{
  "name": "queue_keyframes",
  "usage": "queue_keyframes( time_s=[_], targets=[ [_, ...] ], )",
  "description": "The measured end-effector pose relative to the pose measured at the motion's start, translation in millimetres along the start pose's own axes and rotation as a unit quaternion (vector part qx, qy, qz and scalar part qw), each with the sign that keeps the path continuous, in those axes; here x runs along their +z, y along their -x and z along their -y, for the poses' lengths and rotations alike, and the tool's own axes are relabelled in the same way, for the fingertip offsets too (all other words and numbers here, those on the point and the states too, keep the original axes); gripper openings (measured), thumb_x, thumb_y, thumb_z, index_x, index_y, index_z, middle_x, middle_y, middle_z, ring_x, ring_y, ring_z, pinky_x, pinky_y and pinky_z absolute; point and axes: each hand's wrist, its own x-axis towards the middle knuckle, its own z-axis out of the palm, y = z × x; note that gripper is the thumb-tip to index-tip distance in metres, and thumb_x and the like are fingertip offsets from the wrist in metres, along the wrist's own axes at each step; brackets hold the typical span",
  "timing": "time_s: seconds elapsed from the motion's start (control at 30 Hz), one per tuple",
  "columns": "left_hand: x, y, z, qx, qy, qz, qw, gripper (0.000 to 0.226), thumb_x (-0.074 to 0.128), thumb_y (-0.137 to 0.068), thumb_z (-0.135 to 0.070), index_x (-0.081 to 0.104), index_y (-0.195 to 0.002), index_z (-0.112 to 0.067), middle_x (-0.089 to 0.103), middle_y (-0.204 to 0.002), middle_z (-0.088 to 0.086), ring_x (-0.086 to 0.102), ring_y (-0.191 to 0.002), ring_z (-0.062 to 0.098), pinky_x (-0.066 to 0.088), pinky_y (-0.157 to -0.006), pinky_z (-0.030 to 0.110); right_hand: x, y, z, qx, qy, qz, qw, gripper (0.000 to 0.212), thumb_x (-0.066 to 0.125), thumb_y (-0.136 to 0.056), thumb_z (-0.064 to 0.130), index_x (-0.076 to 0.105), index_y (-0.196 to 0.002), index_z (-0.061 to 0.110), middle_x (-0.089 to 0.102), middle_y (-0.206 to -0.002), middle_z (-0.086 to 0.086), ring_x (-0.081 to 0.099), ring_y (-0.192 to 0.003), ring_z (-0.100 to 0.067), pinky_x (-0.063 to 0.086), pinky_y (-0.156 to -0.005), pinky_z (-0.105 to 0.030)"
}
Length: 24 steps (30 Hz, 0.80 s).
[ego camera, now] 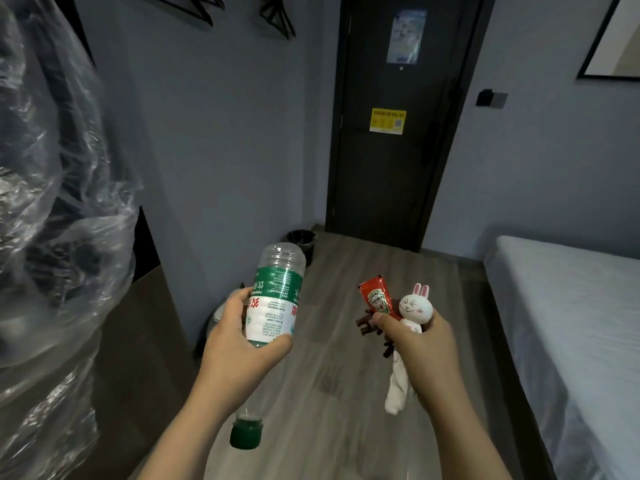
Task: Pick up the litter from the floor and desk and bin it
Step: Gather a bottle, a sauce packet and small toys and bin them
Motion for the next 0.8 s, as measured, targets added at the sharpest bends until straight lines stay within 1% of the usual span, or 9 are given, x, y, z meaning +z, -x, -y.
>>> queue_keyframes(
  time_s=[0.13,0.2,0.27,0.33,0.43,0.57,0.63,0.73,0.8],
  targets=[
    [19,-65,17,-0.016,-0.004,-0.006,1.000,0.066,0.080,-0.062,-0.020,0.048,-0.107,-0.057,0.064,-0.095,-0.021,0.061,-0.080,-0.009,0.045,-0.050,0.008,21,-66,-12,0.006,0.001,0.021,1.000,0.011,0.075,-0.075,0.009,0.070,-0.083,0.013,0.073,-0.071,0.001,0.066,-0.062,-0.004,0.048,-0.061,-0.026],
    [29,-103,30,-0.020,0.004,-0.008,1.000,0.069,0.079,-0.062,-0.020,0.048,-0.114,-0.053,0.062,-0.096,-0.030,0.061,-0.081,-0.011,0.045,-0.051,0.006,33,-104,-20,0.010,0.006,0.023,1.000,0.009,0.074,-0.075,0.009,0.070,-0.082,0.013,0.073,-0.070,0.003,0.066,-0.062,-0.003,0.047,-0.061,-0.025],
    [39,-143,41,-0.021,0.003,-0.008,1.000,0.068,0.080,-0.063,-0.018,0.048,-0.113,-0.051,0.060,-0.094,-0.038,0.060,-0.080,-0.013,0.043,-0.052,0.003,47,-144,-29,0.014,0.015,0.015,1.000,0.010,0.075,-0.075,0.010,0.070,-0.083,0.013,0.073,-0.071,0.003,0.067,-0.064,-0.005,0.048,-0.062,-0.027],
    [48,-186,52,-0.021,0.006,-0.014,1.000,0.065,0.080,-0.064,-0.018,0.047,-0.106,-0.056,0.059,-0.092,-0.039,0.060,-0.079,-0.013,0.044,-0.051,0.009,66,-185,-35,0.020,0.026,0.006,0.999,0.011,0.076,-0.074,0.012,0.070,-0.083,0.015,0.073,-0.073,-0.001,0.068,-0.069,-0.012,0.051,-0.064,-0.032],
    [55,-253,65,-0.035,0.007,-0.014,0.999,0.064,0.080,-0.065,-0.025,0.044,-0.108,-0.057,0.059,-0.090,-0.041,0.059,-0.077,-0.014,0.042,-0.057,0.017,98,-245,-37,0.027,0.047,0.009,0.999,0.011,0.076,-0.073,0.014,0.071,-0.081,0.017,0.073,-0.073,0.000,0.067,-0.070,-0.013,0.050,-0.063,-0.030],
    [63,-342,76,-0.044,0.003,-0.022,0.999,0.064,0.079,-0.068,-0.021,0.044,-0.112,-0.051,0.061,-0.083,-0.029,0.057,-0.074,-0.018,0.038,-0.055,0.011,133,-318,-36,0.032,0.063,0.000,0.998,0.010,0.075,-0.073,0.014,0.070,-0.081,0.017,0.073,-0.073,-0.002,0.068,-0.072,-0.020,0.054,-0.066,-0.037],
    [72,-379,83,-0.049,0.003,-0.019,0.999,0.063,0.079,-0.068,-0.020,0.045,-0.113,-0.049,0.060,-0.085,-0.027,0.055,-0.073,-0.020,0.038,-0.051,0.007,146,-350,-40,0.036,0.065,-0.003,0.997,0.009,0.076,-0.073,0.014,0.070,-0.079,0.018,0.072,-0.072,-0.003,0.067,-0.070,-0.020,0.054,-0.066,-0.038],
    [87,-425,96,-0.059,-0.003,-0.005,0.998,0.063,0.079,-0.070,-0.018,0.046,-0.116,-0.046,0.062,-0.088,-0.024,0.056,-0.072,-0.019,0.038,-0.053,0.008,161,-396,-49,0.048,0.060,0.007,0.997,0.008,0.075,-0.074,0.013,0.071,-0.081,0.016,0.073,-0.074,-0.005,0.067,-0.071,-0.020,0.055,-0.067,-0.039],
    [97,-458,105,-0.063,-0.004,-0.001,0.998,0.063,0.079,-0.069,-0.014,0.048,-0.117,-0.042,0.063,-0.089,-0.021,0.057,-0.071,-0.018,0.040,-0.051,0.005,171,-431,-56,0.052,0.049,-0.001,0.997,0.009,0.075,-0.075,0.012,0.070,-0.082,0.014,0.073,-0.074,-0.006,0.067,-0.070,-0.019,0.054,-0.064,-0.036]
  ],
)
